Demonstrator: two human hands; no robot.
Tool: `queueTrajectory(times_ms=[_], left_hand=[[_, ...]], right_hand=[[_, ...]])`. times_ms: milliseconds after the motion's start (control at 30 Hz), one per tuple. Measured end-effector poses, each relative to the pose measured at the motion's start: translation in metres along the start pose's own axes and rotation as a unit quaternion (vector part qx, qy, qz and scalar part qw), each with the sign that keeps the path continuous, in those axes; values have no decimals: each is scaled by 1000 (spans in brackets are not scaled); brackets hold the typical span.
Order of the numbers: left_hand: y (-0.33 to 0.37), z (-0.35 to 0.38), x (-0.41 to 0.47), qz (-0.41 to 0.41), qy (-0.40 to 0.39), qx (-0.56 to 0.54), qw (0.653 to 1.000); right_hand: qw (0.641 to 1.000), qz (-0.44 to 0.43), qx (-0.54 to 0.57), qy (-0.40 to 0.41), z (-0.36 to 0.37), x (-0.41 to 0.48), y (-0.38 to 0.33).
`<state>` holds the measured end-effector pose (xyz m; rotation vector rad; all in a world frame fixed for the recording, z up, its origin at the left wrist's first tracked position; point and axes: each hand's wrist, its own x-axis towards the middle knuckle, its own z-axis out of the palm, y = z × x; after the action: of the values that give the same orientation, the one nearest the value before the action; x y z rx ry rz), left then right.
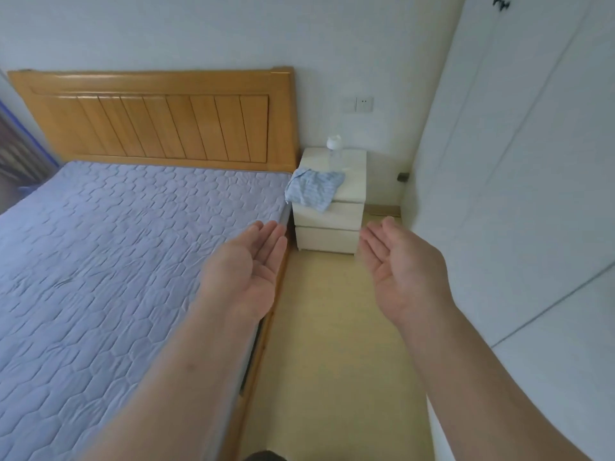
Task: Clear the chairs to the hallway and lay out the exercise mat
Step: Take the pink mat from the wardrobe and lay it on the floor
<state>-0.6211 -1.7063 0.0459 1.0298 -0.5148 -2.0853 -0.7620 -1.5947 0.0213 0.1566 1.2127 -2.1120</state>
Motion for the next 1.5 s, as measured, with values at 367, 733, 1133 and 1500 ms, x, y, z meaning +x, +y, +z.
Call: queueTrajectory(times_ms=[367, 733, 1133, 1500], left_hand=[[33, 99, 201, -98, -112, 81, 986], [-19, 239, 303, -232, -253, 169, 924], [-87, 363, 324, -231, -396, 244, 855], [-156, 436, 270, -251, -663, 338, 619]], right_hand=[[982, -105, 71, 137, 70, 140, -7], [917, -225, 140, 297, 59, 214, -59], [861, -287, 218, 358, 26, 283, -140], [691, -444, 169, 545, 13, 235, -181]])
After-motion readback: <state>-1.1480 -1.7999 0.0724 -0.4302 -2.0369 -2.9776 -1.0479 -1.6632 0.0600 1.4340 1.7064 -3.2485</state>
